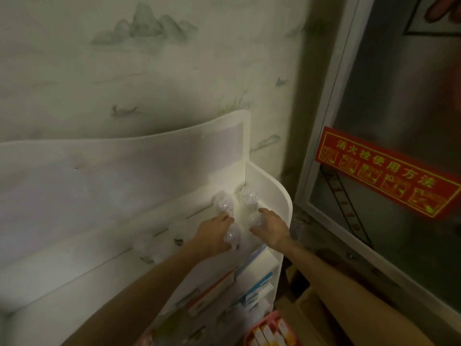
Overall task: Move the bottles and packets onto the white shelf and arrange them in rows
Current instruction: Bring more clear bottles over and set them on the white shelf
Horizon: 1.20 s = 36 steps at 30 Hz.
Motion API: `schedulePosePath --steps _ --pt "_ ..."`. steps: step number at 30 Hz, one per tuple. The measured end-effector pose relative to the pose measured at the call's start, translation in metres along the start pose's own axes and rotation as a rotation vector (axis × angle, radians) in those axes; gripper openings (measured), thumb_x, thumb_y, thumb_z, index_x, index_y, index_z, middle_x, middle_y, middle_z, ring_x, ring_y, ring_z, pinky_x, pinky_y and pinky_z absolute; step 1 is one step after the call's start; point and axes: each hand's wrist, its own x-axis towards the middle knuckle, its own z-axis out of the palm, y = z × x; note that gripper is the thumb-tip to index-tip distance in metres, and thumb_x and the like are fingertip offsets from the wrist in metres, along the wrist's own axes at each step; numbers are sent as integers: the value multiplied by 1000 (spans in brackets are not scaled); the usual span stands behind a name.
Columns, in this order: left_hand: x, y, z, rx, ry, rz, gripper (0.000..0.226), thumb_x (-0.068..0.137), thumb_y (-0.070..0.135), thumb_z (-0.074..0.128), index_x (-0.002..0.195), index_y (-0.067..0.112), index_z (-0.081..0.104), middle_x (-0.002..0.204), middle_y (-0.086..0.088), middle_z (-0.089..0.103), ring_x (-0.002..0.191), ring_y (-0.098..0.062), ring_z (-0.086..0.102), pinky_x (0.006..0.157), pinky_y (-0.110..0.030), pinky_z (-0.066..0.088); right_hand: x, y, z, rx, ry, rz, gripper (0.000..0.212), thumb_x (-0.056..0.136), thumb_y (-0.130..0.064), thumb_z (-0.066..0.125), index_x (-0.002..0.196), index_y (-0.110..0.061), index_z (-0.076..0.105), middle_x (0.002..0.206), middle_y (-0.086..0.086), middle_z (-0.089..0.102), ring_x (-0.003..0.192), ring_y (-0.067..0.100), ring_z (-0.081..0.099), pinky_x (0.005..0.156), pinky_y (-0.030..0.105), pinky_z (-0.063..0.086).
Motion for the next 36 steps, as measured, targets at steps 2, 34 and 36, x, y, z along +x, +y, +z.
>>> schedulePosePath --steps 2,34,36 --pt "3 3 3 -2 13 -52 73 80 48 71 142 22 42 143 0 45 122 -23 54 96 -39 50 11 4 -2 -9 -13 -32 61 81 -46 73 135 -32 49 126 -7 59 111 18 58 101 40 50" --pt "-381 -108 -116 313 606 -572 71 101 62 31 153 15 25 161 -11 23 148 -29 21 123 -48 11 -199 -259 166 122 117 -967 38 100 -35 51 132 -15 52 140 5 50 138 26 37 113 40 31" --pt "-436 -116 -124 338 639 -592 72 101 61 31 155 14 21 161 -10 23 149 -28 20 122 -50 15 -241 -288 195 128 74 -1024 39 100 -35 51 134 -16 52 143 4 49 141 24 34 115 37 27"
